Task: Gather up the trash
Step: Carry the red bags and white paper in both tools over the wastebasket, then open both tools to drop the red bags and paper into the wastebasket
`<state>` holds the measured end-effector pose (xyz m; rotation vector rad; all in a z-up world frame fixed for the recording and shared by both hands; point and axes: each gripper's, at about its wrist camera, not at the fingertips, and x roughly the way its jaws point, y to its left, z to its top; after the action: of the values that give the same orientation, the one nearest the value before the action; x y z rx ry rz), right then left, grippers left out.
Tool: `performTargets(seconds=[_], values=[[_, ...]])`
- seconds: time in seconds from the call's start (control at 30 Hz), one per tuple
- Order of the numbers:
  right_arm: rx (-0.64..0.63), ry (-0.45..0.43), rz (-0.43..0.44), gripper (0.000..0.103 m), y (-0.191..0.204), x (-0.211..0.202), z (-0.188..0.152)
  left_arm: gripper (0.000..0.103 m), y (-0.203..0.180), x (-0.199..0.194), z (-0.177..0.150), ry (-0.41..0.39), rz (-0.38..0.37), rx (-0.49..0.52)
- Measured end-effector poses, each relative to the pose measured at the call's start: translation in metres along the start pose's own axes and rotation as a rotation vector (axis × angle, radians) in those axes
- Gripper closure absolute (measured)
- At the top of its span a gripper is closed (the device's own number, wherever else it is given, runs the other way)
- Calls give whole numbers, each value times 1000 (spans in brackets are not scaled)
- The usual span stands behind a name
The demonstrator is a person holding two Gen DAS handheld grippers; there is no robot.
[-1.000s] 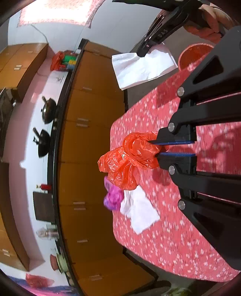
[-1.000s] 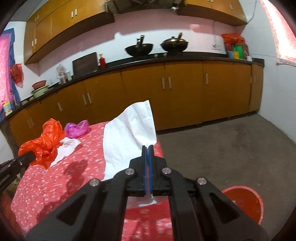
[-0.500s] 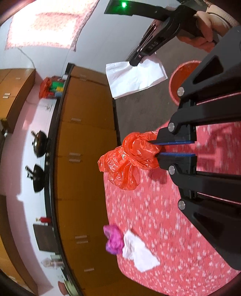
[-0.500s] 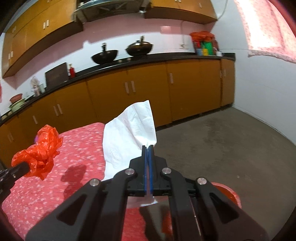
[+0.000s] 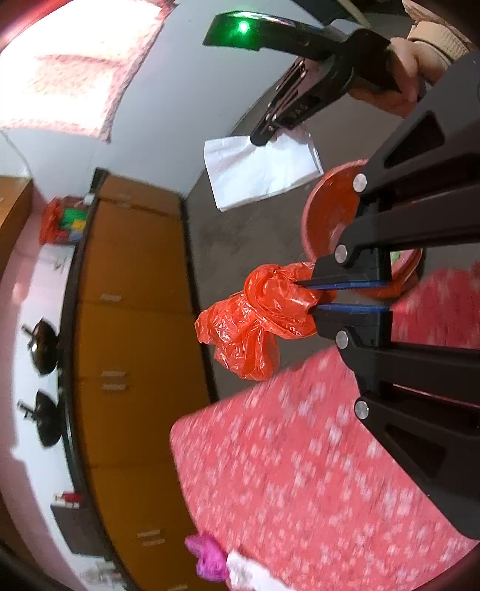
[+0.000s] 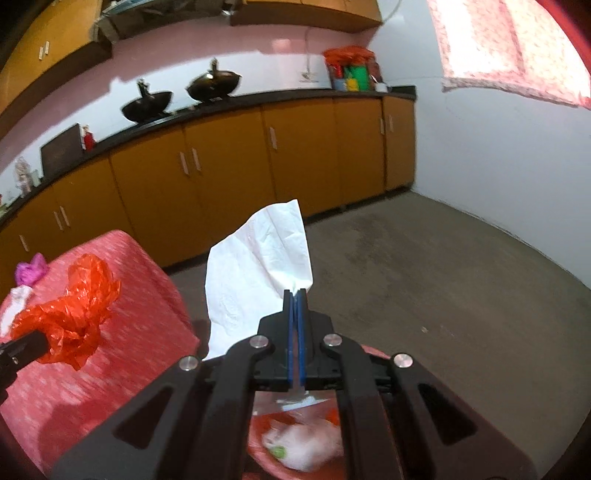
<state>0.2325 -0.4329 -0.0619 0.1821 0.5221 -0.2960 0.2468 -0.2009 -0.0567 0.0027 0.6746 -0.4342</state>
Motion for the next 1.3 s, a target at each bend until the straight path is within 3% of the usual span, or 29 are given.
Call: performTargets(seconds=[0.27, 0.5, 0.83, 1.07, 1.27, 1.3], values=[[51, 114, -44, 99, -59, 25, -45, 97, -59, 50, -30, 127, -83, 67], [96, 207, -51, 99, -94, 55, -77, 97, -86, 83, -47, 202, -93, 110], [109, 284, -42, 99, -102, 87, -107, 97, -103, 127, -65, 298, -93, 142], [133, 306, -22, 99, -106, 103, -115, 97, -111, 140, -70, 324, -100, 151], [147, 321, 13, 93, -105, 112, -115, 93, -109, 153, -72, 356, -87, 121], [148, 323, 15, 88, -105, 113, -116, 91, -106, 154, -72, 354, -86, 115]])
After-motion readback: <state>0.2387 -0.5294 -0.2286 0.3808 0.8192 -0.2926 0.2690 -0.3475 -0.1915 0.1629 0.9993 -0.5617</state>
